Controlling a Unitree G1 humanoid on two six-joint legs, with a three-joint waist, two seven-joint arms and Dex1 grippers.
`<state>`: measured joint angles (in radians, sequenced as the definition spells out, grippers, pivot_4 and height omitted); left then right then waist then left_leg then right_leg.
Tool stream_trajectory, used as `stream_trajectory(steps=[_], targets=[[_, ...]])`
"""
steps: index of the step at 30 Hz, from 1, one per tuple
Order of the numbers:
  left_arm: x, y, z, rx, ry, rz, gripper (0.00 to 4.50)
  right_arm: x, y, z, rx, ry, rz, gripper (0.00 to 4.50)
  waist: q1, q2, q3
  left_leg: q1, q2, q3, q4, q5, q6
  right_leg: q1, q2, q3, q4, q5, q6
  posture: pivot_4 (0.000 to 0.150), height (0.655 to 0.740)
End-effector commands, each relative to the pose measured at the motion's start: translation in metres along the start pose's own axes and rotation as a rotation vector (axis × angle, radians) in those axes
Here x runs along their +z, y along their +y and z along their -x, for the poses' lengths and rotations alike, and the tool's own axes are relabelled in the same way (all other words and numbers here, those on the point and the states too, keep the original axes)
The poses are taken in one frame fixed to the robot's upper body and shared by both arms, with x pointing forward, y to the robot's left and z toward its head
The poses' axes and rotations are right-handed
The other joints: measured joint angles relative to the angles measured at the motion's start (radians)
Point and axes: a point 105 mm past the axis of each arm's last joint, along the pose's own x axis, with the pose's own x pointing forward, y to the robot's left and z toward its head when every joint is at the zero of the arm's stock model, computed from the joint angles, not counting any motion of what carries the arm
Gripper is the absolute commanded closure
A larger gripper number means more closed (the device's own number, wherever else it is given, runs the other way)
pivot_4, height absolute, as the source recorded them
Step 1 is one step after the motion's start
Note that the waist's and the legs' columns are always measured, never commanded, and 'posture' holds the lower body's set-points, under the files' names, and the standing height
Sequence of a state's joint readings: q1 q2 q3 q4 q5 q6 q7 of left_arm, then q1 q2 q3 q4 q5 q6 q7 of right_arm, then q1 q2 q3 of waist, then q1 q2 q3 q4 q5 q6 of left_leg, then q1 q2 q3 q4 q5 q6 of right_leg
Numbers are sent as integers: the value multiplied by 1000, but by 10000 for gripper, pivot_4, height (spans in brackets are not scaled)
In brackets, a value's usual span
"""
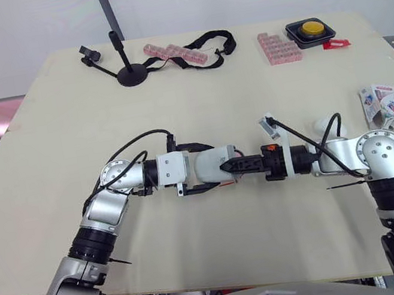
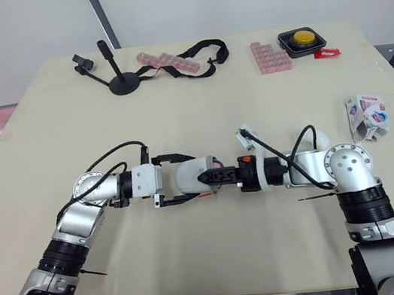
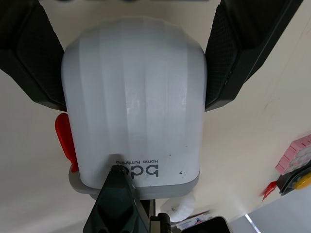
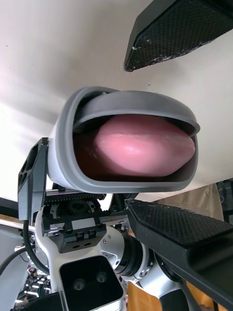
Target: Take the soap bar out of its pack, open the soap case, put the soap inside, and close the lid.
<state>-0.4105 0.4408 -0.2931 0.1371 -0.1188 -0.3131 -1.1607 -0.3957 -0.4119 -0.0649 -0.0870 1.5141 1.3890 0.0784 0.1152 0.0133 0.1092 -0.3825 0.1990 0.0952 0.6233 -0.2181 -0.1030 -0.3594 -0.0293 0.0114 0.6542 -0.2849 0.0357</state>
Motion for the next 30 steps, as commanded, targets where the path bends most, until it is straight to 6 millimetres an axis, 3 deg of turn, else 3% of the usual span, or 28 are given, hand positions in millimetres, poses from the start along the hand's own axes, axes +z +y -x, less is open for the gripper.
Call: stream_trajectory(steps=[1,14,17,22,30], targets=[[12,7,2,17,-30,-44,10318,5,11,1,53,-8,20,250,0,0,0,0,0,0,0,0,0,0,0,0,0,0,0,1500,7400],[11,9,3,26,-28,-33,10318,1,10,-2,50,6,25,250,0,0,0,0,0,0,0,0,0,0,0,0,0,0,0,1500,7400],[12,9,3,30,-30,-29,10318,0,11,-3,62,10,21,7707,0,0,0,0,0,0,0,0,0,0,0,0,0,0,0,1500,7400],[13,10,2,36,-35,-25,10318,0,10,-5,56,8,25,23790,-1,0,0,-1,0,0,0,0,0,0,0,0,0,0,0,1500,7400],[13,11,1,36,-34,-27,10318,-1,9,-4,49,18,34,24287,0,0,0,-1,0,0,0,0,0,0,0,0,0,0,0,1500,7400]])
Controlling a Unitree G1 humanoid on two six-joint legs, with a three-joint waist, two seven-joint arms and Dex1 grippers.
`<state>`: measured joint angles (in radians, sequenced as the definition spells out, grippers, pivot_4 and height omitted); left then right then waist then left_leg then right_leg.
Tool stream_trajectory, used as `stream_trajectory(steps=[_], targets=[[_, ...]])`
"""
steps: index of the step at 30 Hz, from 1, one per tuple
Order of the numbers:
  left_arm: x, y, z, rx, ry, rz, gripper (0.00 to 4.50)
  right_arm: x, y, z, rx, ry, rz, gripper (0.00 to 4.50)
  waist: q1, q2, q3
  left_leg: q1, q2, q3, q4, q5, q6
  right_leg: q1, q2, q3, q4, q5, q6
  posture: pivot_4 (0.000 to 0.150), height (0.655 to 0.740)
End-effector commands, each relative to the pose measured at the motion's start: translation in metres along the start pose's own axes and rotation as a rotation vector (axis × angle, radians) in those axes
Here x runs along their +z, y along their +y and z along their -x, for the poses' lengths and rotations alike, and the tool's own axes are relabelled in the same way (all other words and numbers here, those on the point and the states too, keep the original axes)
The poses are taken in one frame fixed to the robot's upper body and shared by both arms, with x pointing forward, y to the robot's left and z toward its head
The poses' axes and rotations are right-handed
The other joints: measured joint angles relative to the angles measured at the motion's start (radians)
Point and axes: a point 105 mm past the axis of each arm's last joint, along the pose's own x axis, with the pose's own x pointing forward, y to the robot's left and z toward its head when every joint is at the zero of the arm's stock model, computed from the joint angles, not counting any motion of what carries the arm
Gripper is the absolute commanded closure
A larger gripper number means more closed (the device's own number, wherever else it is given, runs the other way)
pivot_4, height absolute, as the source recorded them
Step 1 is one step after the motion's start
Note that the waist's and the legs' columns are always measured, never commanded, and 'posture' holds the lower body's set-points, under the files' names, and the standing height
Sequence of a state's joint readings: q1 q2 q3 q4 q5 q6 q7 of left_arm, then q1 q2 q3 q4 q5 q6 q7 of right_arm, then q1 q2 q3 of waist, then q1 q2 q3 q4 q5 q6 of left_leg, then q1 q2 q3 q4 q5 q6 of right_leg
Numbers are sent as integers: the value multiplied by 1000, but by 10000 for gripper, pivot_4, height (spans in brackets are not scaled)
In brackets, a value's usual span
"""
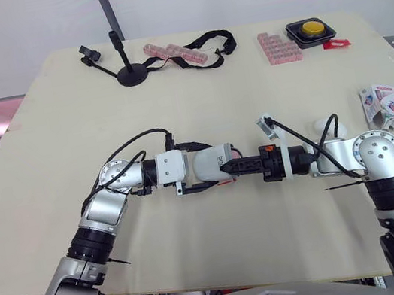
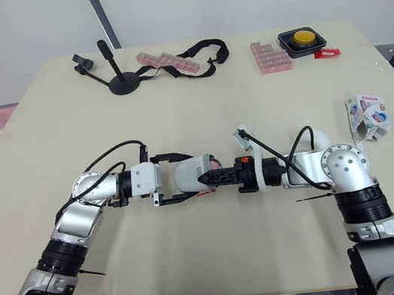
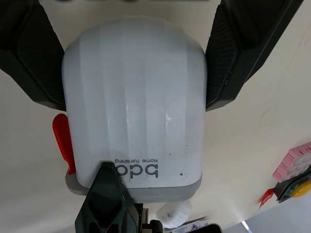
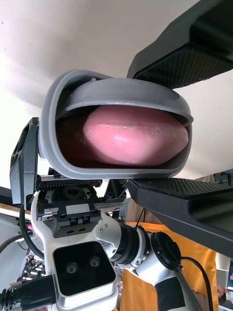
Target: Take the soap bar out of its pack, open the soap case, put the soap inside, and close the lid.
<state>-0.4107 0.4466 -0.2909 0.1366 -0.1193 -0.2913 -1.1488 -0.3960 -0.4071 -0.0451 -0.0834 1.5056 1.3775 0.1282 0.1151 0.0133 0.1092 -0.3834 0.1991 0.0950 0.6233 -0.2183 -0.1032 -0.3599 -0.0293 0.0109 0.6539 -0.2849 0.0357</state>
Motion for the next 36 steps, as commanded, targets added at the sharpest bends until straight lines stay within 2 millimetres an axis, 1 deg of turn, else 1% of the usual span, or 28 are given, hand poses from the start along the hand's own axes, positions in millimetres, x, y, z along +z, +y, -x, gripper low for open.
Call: stream_trajectory(steps=[1,6,10,12,20,24,28,31,34,36], targets=[[16,10,-1,23,-50,-44,10318,0,5,-1,0,15,41,24287,0,0,0,0,0,0,0,0,0,0,0,0,0,0,0,1500,7400],[15,9,-3,12,-50,-15,10318,-2,4,-1,-6,29,56,24287,0,0,0,0,0,0,0,0,0,0,0,0,0,0,0,1500,7400],[17,9,-1,-6,-61,74,10318,-1,4,-1,-9,24,64,24287,0,0,0,0,0,0,0,0,0,0,0,0,0,0,0,1500,7400],[17,9,0,-14,-62,119,88,1,4,0,-11,21,77,24287,0,0,0,0,0,0,0,0,0,-1,0,0,0,0,0,1500,7400],[17,12,5,-43,-43,179,88,5,9,0,-14,46,144,24287,1,0,0,-1,0,0,0,0,0,-1,0,0,0,0,0,1500,7400],[19,16,11,-45,-52,250,88,7,9,2,-26,52,178,24287,2,0,0,-2,0,0,0,0,0,-1,0,0,0,0,0,1500,7400],[19,26,26,-51,-18,410,88,20,16,12,-83,82,330,24287,3,1,1,-3,0,0,0,0,0,-3,1,0,1,0,0,1500,7400],[19,38,31,-29,15,485,88,28,25,18,-141,150,516,24287,7,2,1,-3,0,0,0,0,0,-4,1,1,1,0,0,1500,7400],[23,50,29,-8,30,528,88,37,35,21,-182,218,689,24287,13,2,2,-3,0,0,0,0,0,-4,3,0,0,0,0,1500,7400],[31,54,23,-14,17,544,88,38,38,22,-221,294,823,24287,19,3,2,-4,0,0,0,0,-1,-4,5,1,0,0,0,1500,7400]])
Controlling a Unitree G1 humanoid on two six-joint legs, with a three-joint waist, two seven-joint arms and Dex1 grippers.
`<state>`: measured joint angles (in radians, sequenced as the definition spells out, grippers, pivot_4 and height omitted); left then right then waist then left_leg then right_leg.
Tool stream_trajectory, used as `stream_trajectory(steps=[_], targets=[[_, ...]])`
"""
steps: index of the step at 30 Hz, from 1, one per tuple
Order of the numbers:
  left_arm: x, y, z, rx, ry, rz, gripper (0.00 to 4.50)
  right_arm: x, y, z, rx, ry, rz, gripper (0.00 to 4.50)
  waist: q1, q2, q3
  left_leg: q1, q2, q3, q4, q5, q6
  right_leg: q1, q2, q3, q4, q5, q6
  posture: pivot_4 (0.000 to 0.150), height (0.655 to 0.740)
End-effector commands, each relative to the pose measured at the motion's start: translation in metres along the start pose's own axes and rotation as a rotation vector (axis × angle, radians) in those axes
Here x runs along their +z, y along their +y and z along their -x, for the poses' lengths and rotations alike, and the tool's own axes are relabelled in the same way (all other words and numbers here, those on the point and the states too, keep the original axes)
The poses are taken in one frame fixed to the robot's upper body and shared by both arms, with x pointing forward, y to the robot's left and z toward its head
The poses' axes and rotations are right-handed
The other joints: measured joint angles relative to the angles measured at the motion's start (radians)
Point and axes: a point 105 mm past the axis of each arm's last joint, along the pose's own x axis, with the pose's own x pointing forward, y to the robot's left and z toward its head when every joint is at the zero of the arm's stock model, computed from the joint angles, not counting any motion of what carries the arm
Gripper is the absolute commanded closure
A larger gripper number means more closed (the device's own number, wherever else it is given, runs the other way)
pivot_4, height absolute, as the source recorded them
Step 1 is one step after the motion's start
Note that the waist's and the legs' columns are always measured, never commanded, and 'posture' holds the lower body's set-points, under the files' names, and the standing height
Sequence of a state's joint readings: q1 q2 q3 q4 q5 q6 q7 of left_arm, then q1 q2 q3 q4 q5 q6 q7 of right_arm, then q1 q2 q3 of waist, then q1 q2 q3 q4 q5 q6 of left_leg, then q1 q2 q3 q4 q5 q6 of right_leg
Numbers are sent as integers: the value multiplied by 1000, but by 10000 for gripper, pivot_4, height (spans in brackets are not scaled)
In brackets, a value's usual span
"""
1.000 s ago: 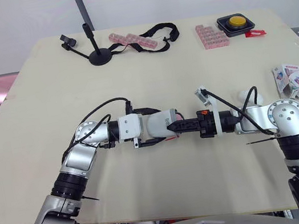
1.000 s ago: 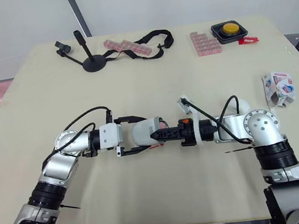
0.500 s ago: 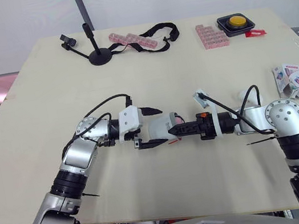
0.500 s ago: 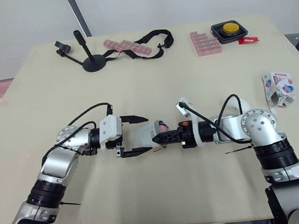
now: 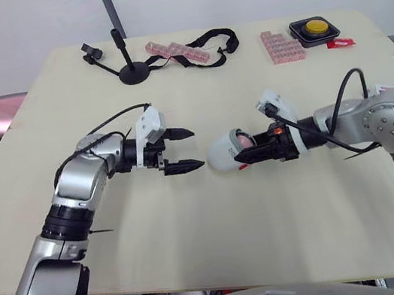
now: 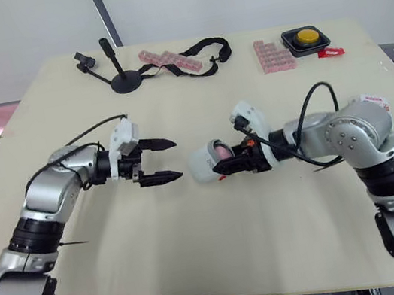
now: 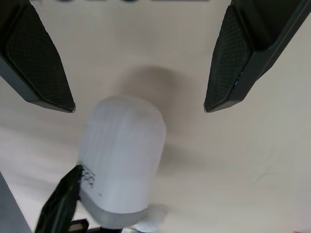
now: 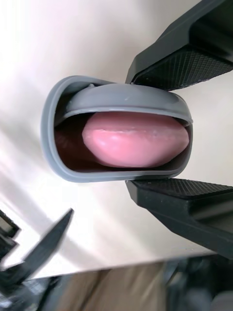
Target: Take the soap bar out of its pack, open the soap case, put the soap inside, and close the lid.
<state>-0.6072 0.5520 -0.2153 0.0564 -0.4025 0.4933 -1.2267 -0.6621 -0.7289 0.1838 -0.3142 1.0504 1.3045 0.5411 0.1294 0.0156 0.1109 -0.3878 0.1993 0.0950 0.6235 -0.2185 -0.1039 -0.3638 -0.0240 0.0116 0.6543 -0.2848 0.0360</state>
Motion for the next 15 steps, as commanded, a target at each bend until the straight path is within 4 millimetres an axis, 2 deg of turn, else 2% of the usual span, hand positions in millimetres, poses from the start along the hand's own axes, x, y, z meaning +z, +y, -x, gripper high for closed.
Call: stream_trajectory(steps=[1,6,11,15], targets=[[23,-1,-5,-11,-43,8,88,10,10,4,-23,86,259,24287,8,0,0,-2,0,0,0,0,0,0,1,0,0,0,0,1500,7400],[26,-25,-31,-98,-17,-30,88,-5,9,10,-65,314,497,24287,18,0,0,-5,0,-1,2,-1,0,-1,1,-1,-1,0,1,1500,7400],[22,-45,-48,-152,11,-91,88,-7,8,10,-71,368,577,24287,15,0,1,-5,0,-1,2,-1,-1,-1,1,0,-1,0,1,1500,7400],[17,-46,-60,-135,22,-115,88,-4,5,9,-81,396,633,24287,6,0,1,-4,1,-1,2,0,-1,-1,1,0,1,0,1,1500,7400]])
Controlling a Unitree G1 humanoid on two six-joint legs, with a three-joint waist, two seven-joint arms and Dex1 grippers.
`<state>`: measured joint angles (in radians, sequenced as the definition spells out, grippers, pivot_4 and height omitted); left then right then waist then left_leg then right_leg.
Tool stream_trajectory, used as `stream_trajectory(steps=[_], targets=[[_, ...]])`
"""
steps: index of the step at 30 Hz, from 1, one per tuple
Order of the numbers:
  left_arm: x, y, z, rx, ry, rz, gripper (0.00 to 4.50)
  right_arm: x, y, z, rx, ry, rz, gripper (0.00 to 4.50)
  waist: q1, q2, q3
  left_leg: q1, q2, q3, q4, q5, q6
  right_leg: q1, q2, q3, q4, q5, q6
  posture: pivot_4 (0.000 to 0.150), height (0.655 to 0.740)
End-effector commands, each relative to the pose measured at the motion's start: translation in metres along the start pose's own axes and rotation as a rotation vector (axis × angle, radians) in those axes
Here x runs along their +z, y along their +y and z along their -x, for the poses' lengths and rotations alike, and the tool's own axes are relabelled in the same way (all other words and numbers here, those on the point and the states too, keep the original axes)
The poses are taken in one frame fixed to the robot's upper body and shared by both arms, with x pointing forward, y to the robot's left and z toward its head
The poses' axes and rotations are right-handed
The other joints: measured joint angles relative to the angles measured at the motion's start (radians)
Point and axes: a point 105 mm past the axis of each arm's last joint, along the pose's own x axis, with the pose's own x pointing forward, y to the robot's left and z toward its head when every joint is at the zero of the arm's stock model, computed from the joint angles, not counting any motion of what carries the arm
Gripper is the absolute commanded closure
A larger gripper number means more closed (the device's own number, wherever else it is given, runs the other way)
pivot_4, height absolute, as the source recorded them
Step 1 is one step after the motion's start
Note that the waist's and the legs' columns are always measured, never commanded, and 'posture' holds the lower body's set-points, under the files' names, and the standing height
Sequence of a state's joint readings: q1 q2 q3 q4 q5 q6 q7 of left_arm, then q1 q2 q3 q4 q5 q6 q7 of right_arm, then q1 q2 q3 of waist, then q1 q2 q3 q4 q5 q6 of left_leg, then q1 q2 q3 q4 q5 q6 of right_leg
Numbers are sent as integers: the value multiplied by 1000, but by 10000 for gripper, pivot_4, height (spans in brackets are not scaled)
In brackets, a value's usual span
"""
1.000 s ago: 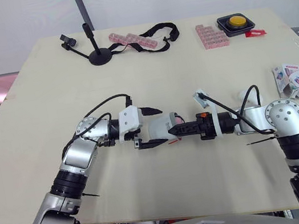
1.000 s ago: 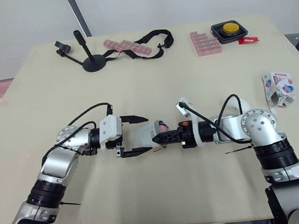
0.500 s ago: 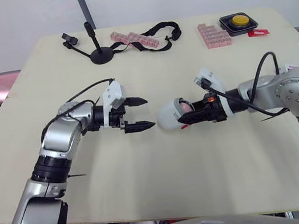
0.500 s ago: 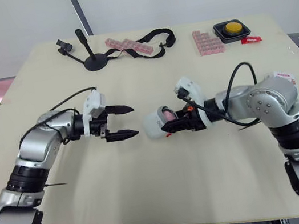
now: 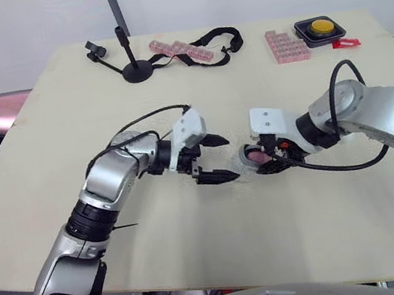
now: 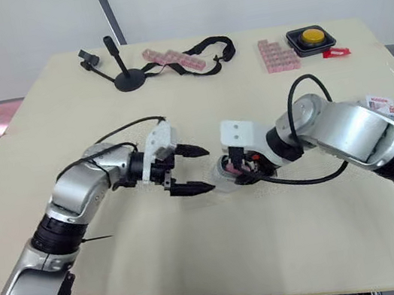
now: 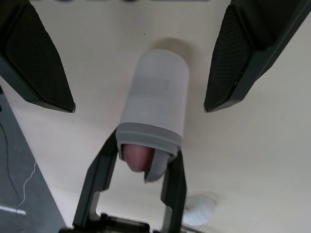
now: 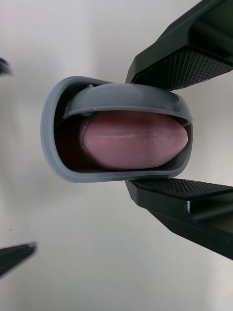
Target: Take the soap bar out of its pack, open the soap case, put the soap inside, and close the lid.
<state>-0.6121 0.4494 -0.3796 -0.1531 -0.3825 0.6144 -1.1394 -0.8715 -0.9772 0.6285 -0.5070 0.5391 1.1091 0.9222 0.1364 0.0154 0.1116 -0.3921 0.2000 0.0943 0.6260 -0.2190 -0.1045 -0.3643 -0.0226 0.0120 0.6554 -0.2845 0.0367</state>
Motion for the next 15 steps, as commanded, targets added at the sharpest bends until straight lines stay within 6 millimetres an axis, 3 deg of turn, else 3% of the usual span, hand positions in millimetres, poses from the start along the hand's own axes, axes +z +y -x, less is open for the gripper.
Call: stream_trajectory(steps=[1,15], targets=[[3,1,-6,37,-6,-56,88,11,-4,7,-39,-4,91,24287,-2,0,0,0,0,0,0,0,0,0,0,0,0,0,0,1500,7400],[1,12,-26,102,-34,-185,88,10,-5,2,-13,21,135,24287,-2,0,0,1,0,0,2,0,0,0,0,2,1,0,0,1500,7400]])
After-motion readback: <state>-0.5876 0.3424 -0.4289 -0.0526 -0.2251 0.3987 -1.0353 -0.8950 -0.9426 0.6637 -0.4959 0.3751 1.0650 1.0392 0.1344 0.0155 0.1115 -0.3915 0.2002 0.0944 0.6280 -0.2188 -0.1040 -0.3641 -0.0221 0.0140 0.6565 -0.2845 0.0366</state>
